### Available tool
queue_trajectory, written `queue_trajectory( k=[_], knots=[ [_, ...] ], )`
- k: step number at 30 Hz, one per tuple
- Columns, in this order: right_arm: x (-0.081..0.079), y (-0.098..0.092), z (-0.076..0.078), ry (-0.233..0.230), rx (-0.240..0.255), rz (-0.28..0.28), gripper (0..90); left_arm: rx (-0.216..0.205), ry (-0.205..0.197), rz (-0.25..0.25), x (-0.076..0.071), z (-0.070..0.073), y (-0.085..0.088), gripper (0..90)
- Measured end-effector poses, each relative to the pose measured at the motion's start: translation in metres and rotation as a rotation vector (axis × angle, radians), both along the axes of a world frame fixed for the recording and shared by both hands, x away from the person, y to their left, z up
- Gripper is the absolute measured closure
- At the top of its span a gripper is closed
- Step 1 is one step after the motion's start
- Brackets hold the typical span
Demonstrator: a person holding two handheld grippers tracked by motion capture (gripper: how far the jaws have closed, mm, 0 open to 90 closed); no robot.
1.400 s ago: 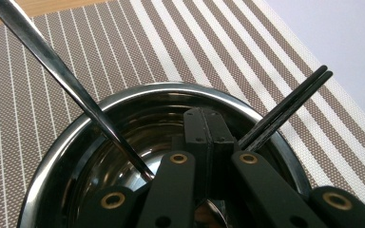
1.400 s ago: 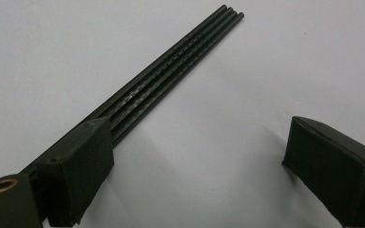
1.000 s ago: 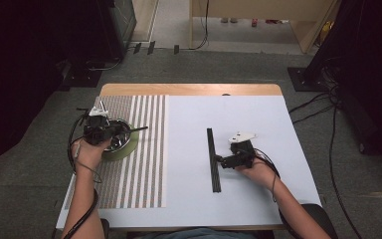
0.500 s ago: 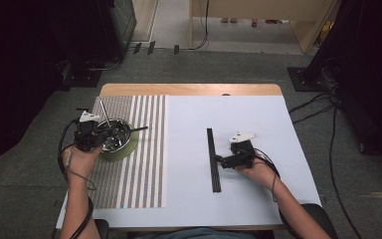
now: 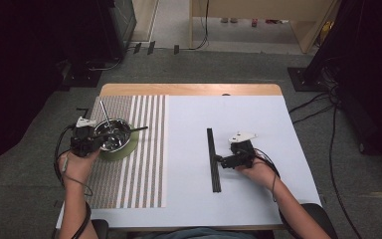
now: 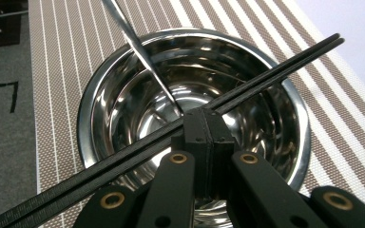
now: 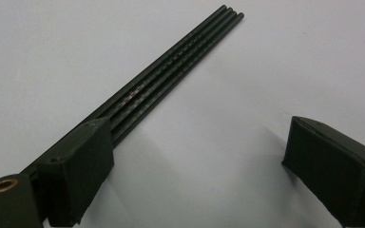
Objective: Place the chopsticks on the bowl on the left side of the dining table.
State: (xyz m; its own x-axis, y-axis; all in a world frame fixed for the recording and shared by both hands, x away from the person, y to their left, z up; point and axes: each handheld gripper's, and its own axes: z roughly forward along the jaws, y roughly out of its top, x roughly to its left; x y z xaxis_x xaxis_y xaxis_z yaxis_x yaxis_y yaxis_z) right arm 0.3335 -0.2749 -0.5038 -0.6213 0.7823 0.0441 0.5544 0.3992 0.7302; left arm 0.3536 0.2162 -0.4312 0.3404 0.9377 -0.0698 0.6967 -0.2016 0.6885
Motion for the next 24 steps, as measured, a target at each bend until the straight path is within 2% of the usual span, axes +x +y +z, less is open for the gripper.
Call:
queue_trajectory(
  k=[13,19,22,24],
  knots=[
    [0.0,0.0,0.0,0.0,0.0,0.0,8.8,-0.012,0.002,0.012,0.004,-0.0056,0.0079,90.0],
    [-0.0001,0.0001,0.0,0.001,0.0,0.0,8.8,-0.015,0.0,-0.004,0.0042,-0.0062,0.0041,89.8],
    [0.0,0.0,0.0,0.0,0.0,0.0,8.8,-0.015,-0.002,-0.004,0.0038,-0.0056,0.0026,86.8],
    [0.0,0.0,0.0,0.0,0.0,0.0,8.8,-0.024,-0.005,-0.001,0.0033,-0.0045,0.0027,81.7]
  ],
)
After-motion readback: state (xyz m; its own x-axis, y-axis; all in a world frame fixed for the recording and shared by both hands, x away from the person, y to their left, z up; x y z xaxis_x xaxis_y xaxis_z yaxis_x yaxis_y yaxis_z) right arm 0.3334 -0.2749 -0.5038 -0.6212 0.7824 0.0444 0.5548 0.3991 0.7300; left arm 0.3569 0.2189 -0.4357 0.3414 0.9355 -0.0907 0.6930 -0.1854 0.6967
